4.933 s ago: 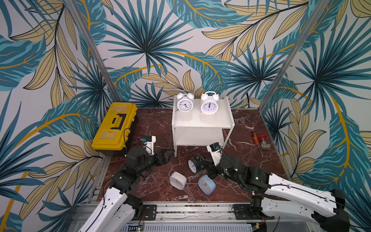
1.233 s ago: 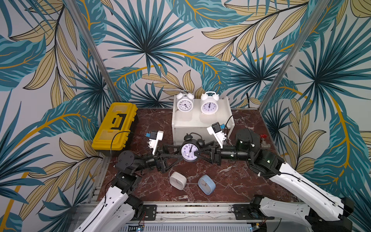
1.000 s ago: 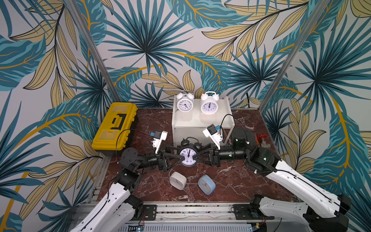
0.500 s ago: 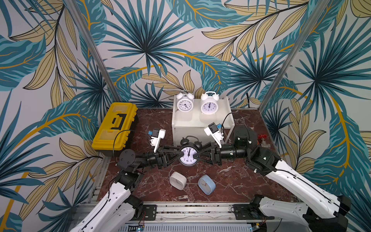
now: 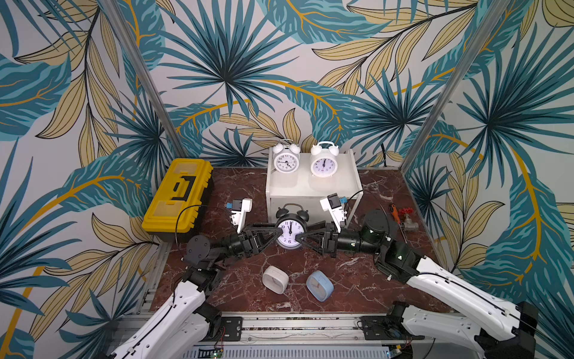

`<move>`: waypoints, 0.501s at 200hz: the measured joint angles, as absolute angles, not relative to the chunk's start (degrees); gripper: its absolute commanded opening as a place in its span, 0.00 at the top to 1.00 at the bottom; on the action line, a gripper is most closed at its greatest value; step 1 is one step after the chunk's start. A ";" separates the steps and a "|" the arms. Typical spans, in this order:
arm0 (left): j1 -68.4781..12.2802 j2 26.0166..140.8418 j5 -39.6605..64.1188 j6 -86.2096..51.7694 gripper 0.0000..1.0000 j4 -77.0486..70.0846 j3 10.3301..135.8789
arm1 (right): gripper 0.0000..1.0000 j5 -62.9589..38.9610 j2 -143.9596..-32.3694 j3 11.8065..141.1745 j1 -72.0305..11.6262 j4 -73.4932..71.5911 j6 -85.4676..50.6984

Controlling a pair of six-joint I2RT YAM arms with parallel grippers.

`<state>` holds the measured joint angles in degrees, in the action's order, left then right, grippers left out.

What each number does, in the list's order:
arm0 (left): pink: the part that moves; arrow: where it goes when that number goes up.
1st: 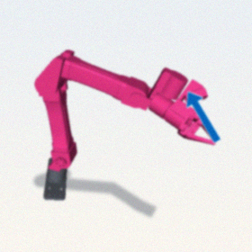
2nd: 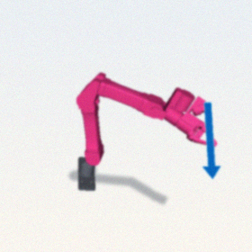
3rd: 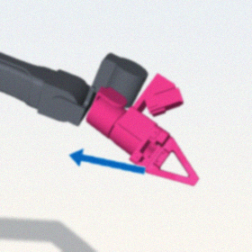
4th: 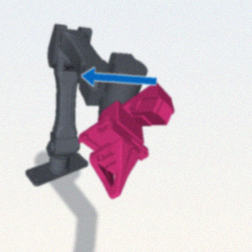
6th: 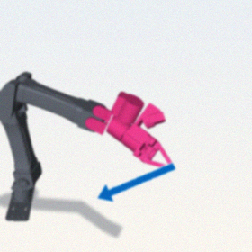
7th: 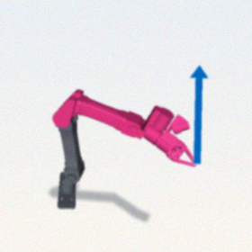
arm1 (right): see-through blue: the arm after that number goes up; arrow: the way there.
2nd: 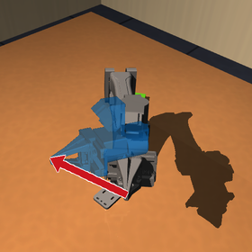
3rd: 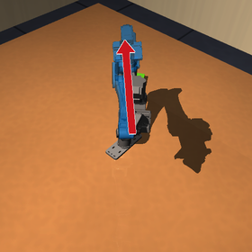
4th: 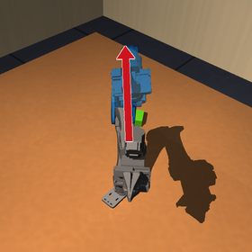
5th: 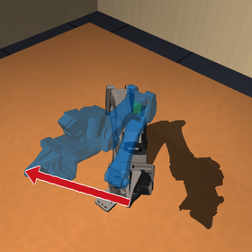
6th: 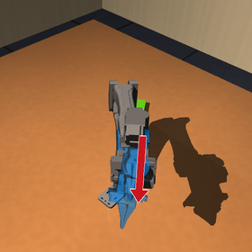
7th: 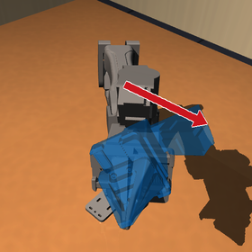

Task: Place the alarm clocks on the shelf by style
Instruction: Pick up the alarm from the center of the board.

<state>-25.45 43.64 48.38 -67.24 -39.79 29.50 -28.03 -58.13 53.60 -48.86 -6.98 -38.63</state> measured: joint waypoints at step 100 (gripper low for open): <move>-25.47 43.38 46.41 -68.69 0.04 -42.85 28.49 | 0.75 -20.91 -56.90 49.71 -50.02 -13.54 -39.90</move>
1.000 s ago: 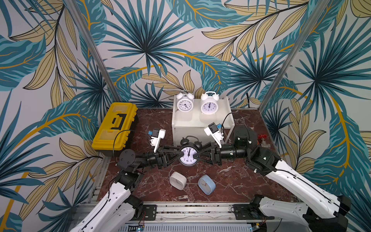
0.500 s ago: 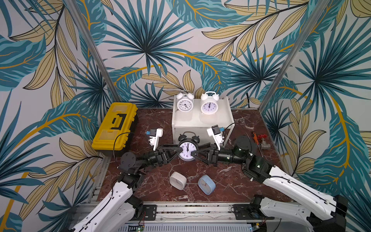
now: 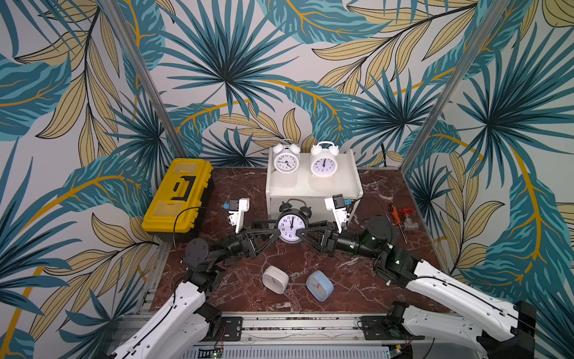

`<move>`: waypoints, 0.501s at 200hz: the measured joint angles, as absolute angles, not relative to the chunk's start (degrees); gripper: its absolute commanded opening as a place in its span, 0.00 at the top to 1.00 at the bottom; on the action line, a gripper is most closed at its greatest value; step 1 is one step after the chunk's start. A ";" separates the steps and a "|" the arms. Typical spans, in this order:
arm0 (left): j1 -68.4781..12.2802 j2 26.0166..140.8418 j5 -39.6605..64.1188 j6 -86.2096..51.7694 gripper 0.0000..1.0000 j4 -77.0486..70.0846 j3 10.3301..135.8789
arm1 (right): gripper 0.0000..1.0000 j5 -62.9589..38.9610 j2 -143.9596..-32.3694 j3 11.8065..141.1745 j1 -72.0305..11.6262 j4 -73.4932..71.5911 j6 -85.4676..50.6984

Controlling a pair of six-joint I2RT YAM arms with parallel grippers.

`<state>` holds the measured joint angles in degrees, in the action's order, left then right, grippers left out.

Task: Place the alarm clocks on the shelf by style
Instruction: Pick up the alarm from the center of the board.

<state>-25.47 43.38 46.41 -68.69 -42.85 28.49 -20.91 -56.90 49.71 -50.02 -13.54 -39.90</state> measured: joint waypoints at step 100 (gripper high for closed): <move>-25.41 43.79 50.41 -68.36 0.52 -42.00 28.53 | 0.74 -23.62 -58.94 50.68 -50.04 -16.45 -40.73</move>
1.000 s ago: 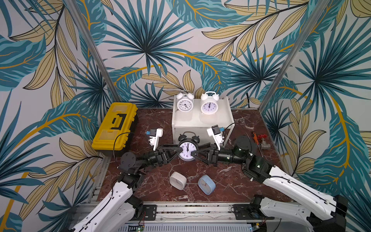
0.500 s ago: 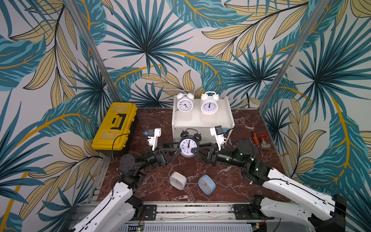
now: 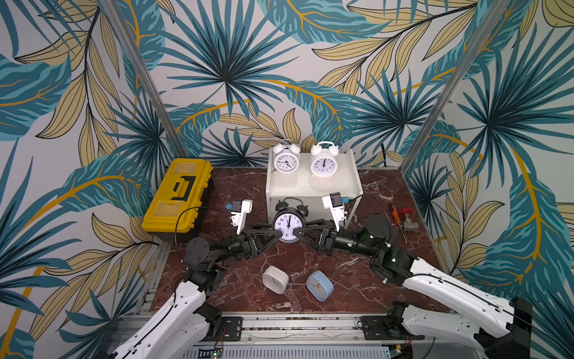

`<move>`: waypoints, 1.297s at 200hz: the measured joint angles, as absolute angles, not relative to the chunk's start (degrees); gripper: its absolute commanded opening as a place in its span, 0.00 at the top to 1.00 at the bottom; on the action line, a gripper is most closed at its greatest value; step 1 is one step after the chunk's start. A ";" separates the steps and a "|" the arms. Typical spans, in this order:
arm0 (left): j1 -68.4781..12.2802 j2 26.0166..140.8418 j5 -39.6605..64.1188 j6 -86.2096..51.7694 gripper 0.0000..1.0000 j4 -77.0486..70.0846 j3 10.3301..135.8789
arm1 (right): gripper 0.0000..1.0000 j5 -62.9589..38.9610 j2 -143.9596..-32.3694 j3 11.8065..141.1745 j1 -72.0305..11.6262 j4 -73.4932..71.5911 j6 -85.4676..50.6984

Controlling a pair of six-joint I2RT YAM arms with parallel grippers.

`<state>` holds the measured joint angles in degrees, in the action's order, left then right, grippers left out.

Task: Place the alarm clocks on the shelf by style
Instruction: Pick up the alarm from the center of the board.

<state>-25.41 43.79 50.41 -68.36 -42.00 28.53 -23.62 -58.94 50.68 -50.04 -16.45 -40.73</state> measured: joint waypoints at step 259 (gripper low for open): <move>-25.45 42.61 45.82 -68.16 0.76 -43.68 28.51 | 0.49 -20.43 -60.93 63.72 -49.54 0.49 -32.29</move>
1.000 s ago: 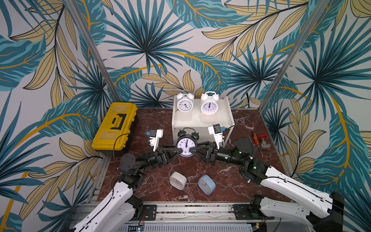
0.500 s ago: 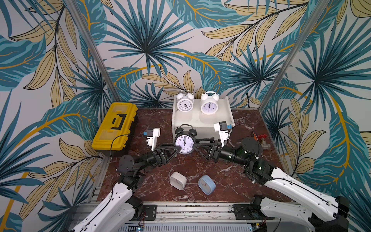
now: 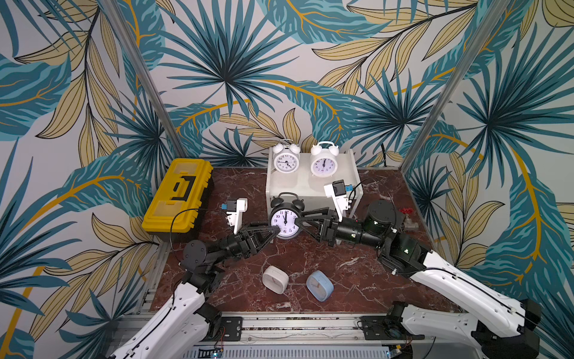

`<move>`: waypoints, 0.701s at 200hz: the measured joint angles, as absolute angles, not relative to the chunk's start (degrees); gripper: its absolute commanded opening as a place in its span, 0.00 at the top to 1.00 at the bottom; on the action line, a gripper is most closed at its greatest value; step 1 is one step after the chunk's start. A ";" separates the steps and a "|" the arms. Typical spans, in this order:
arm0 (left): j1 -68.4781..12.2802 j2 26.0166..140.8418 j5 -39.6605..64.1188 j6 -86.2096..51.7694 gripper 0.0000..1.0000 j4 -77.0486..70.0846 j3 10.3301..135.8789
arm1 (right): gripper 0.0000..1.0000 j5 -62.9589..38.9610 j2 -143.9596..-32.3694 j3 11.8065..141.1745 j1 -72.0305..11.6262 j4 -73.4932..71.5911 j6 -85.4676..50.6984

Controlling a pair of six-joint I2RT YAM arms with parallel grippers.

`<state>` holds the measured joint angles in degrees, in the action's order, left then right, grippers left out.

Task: Place the alarm clocks on the shelf by style
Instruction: Pick up the alarm from the center of the board.

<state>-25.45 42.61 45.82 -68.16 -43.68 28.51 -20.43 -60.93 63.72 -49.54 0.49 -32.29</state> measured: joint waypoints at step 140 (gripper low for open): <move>-25.45 40.12 42.06 -64.66 0.07 -39.05 28.40 | 0.74 -21.67 -61.01 67.09 -49.47 8.73 -26.04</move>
